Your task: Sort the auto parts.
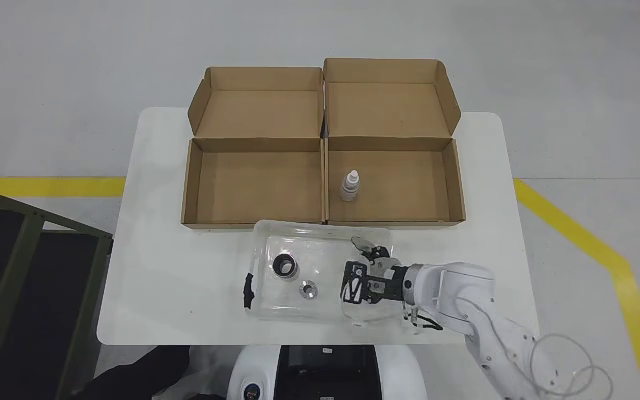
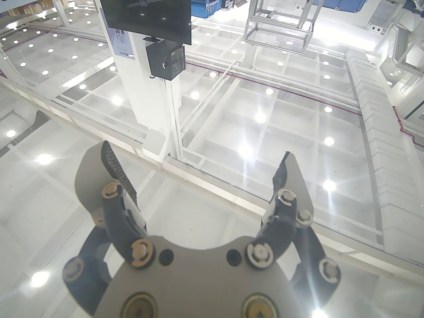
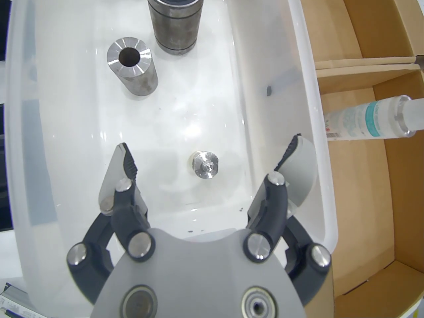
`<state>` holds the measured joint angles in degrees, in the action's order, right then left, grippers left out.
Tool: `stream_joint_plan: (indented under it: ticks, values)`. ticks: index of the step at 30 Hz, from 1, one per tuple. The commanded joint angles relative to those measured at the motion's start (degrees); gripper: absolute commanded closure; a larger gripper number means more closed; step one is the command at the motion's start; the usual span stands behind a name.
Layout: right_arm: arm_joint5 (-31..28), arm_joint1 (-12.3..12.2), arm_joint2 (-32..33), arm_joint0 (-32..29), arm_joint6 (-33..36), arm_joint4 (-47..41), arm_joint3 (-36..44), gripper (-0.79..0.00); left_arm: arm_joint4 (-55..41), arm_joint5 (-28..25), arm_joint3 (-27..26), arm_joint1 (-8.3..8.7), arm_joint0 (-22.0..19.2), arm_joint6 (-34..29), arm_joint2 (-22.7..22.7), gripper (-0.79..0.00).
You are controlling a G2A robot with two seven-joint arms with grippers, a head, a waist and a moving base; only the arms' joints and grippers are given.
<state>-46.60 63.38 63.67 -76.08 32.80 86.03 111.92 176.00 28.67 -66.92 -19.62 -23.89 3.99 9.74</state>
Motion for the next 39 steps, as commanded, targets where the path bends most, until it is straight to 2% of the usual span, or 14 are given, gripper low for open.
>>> stream_joint_plan:
  ticks: [1, 5, 17, 22, 34, 39]
  values:
    - [0.0, 0.0, -0.2, 0.1, 0.9, 0.1, 0.3, -0.674, 0.0, 0.0, 0.0, 0.0, 0.0, 0.0, 0.0, -0.785]
    - [-0.2, -0.1, -0.8, 0.4, 2.7, -0.1, 0.5, -0.668, 0.0, 0.0, 0.0, 0.0, 0.0, 0.0, 0.0, -0.785]
    - [1.0, 0.0, -3.1, 2.0, 6.6, 0.4, -0.7, -0.57, 0.0, 0.0, 0.0, 0.0, 0.0, 0.0, 0.0, -0.785]
    - [1.8, 0.0, -3.6, 2.5, 7.3, 0.8, -1.2, -0.391, 0.0, 0.0, 0.0, 0.0, 0.0, 0.0, 0.0, -0.785]
    - [2.4, 0.0, -4.4, 3.1, 8.0, 1.4, -1.9, -0.376, 0.0, 0.0, 0.0, 0.0, 0.0, 0.0, 0.0, -0.785]
    - [2.5, 0.0, -4.8, 3.6, 8.0, 1.2, -2.5, -0.311, 0.0, 0.0, 0.0, 0.0, 0.0, 0.0, 0.0, -0.785]
